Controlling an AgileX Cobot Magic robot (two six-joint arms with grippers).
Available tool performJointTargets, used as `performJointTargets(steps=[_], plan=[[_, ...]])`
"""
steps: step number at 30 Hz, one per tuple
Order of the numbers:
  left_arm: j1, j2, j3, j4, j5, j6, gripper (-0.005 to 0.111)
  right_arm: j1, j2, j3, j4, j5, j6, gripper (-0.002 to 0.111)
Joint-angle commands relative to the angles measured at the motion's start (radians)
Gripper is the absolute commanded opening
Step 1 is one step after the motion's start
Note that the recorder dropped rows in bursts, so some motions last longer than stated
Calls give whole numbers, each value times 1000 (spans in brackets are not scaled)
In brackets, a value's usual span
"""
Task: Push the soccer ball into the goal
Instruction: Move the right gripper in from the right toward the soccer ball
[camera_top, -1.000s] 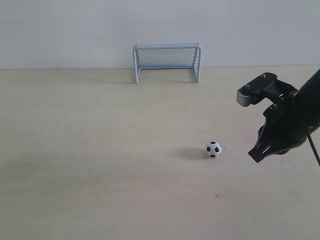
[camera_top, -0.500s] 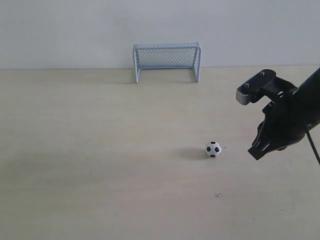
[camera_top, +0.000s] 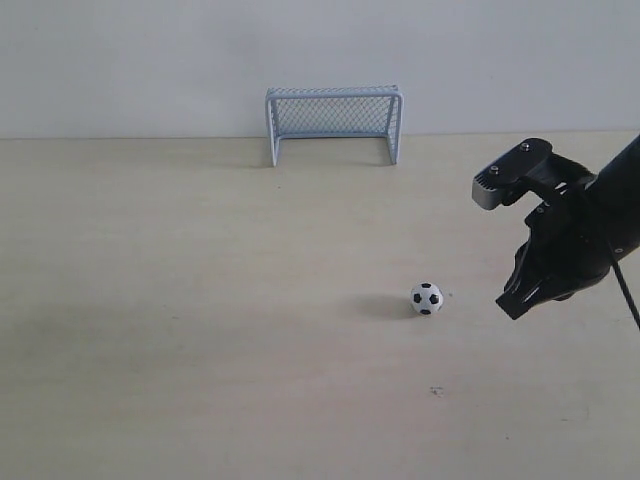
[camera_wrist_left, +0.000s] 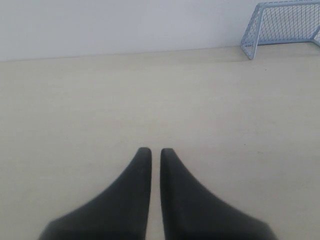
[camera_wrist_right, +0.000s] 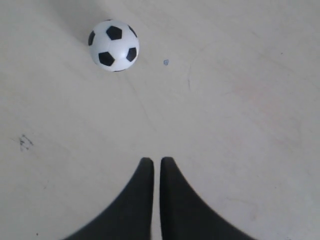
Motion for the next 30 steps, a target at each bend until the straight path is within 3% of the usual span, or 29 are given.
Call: performJointTargets(steps=[1,11,19,30], plan=[[-8,4,-4,-7,-13,-12,6,0,-3,-5,0,-4,-8,0],[-8,4,-4,-7,-13,-12,6,0,-3,-5,14,-4,-14,0],[-8,4,-4,-7,-13,-12,6,0,-3,-5,-11,-7,-177,0],[-8,4,-4,-7,-13,-12,6,0,-3,-5,-112,-68,-150,0]])
